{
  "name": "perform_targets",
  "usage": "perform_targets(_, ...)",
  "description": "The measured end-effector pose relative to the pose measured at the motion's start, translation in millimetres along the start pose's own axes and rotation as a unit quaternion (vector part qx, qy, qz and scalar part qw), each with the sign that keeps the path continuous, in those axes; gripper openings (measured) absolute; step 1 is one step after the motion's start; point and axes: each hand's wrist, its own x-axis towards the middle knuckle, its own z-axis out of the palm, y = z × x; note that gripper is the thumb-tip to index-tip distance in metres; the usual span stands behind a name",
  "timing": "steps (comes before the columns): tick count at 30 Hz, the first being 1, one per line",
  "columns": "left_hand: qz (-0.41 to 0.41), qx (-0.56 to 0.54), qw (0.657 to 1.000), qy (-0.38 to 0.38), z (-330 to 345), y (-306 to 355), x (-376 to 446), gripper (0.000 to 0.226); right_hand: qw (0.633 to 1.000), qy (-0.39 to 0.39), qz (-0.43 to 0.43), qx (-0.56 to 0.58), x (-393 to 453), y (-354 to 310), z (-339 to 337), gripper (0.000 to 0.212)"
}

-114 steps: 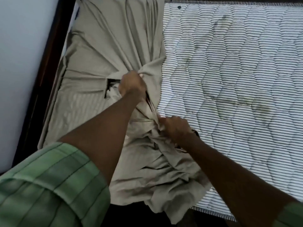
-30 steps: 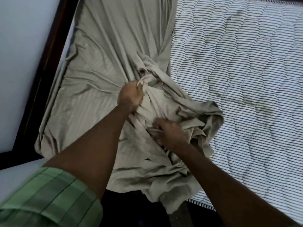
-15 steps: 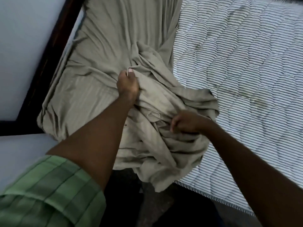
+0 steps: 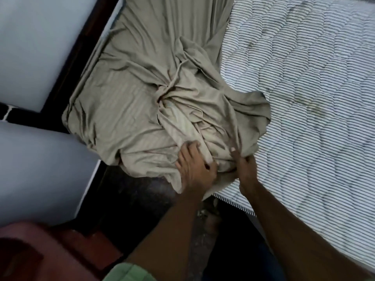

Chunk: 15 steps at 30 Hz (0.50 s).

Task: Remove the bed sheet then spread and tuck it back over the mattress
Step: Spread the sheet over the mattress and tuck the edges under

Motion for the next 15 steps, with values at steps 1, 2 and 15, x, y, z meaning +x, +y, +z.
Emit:
perform_targets(1, 0.008, -0.008, 1.000, -0.015, 2.2, -2.2, -12.9, 0.088, 0.998, -0.065, 0.003, 0.004, -6.5, -3.7, 2.2, 0.044)
perform_targets(2, 0.009, -0.020, 0.999, -0.026, 4.1, -2.7, -24.7, 0.096, 0.993, -0.117, 0.015, 0.008, -11.0, -7.3, 5.8, 0.039)
perform_targets(15, -0.326, -0.490, 0.800, 0.117, -38.9, -26.3, 29.5, 0.027, 0.989, -0.129, 0.063, 0.030, -16.4, 18.9, 40.0, 0.056)
